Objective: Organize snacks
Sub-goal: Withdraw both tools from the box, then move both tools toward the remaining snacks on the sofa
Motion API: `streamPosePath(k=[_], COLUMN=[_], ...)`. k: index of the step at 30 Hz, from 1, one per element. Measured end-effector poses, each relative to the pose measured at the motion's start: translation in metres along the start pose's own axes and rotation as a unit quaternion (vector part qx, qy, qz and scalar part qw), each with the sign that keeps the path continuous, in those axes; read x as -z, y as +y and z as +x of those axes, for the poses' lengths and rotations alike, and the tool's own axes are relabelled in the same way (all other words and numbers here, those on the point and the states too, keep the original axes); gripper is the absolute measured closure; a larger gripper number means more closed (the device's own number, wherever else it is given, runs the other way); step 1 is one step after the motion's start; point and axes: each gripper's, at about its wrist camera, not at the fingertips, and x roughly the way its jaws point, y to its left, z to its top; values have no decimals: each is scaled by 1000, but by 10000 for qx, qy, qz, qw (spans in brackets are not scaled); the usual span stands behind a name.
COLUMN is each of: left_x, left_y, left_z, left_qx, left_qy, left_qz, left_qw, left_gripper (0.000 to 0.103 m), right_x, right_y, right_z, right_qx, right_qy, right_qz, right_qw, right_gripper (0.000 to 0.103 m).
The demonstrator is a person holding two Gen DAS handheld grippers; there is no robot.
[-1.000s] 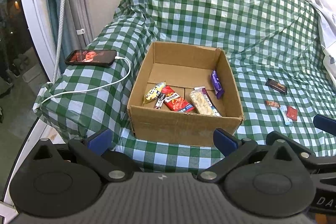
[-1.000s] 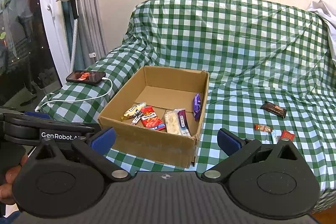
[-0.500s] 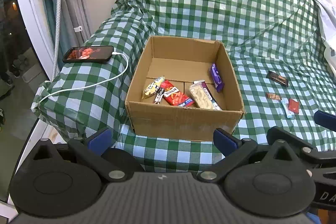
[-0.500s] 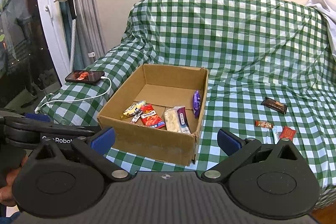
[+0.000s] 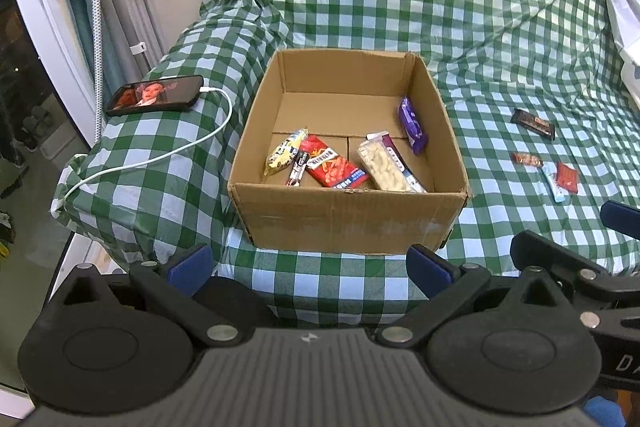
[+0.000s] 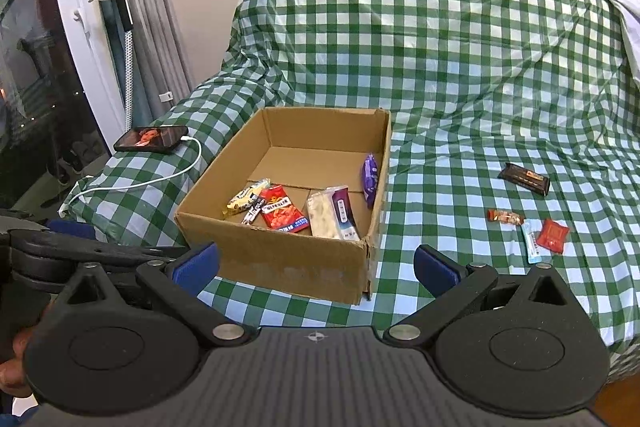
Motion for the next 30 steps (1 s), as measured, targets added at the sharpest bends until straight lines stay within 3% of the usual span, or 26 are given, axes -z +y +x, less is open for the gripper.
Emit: streamPosePath(k=[19, 30], left_x=[-16, -42], left_y=[-39, -98], left_z=[25, 52], left_qx=[44, 350], left_qy=[220, 397], left_qz=[569, 1042], left_qw=[9981, 9931], left_gripper=[0, 0], right_x=[2, 9], right_y=[-41, -106], right_z=[23, 38], right_qx=[75, 488], right_qy=[161, 288], right_qz=[613, 1191], right_qw=[9980, 9913], right_gripper=[1, 1])
